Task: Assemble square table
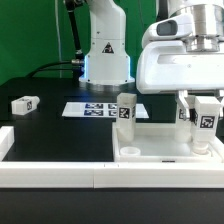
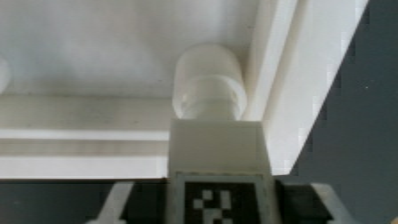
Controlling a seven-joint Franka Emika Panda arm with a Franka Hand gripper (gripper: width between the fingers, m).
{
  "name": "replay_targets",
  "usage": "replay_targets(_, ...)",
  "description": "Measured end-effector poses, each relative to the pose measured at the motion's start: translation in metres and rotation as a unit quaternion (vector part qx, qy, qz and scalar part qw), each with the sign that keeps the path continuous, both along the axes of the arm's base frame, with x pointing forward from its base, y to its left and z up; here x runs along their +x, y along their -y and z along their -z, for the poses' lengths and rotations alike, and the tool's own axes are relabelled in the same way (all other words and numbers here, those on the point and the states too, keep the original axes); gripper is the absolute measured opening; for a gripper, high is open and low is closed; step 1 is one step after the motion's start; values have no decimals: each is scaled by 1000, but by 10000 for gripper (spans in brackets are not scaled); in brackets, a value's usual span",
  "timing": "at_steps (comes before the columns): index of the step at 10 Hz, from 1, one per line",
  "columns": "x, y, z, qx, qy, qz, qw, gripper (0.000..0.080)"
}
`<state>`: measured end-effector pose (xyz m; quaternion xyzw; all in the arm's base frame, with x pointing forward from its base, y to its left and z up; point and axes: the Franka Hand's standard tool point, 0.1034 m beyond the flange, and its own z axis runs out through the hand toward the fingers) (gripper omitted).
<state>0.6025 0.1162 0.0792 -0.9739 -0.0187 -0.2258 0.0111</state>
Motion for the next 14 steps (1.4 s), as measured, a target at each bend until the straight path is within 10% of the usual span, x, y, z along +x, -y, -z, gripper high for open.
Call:
replay_targets(9, 7, -4, 13, -5, 7, -1, 1000, 285)
replay_targets(11, 7, -4, 13, -5, 7, -1, 1000, 584)
replay_targets(14, 7, -4, 13, -5, 7, -1, 1000, 645)
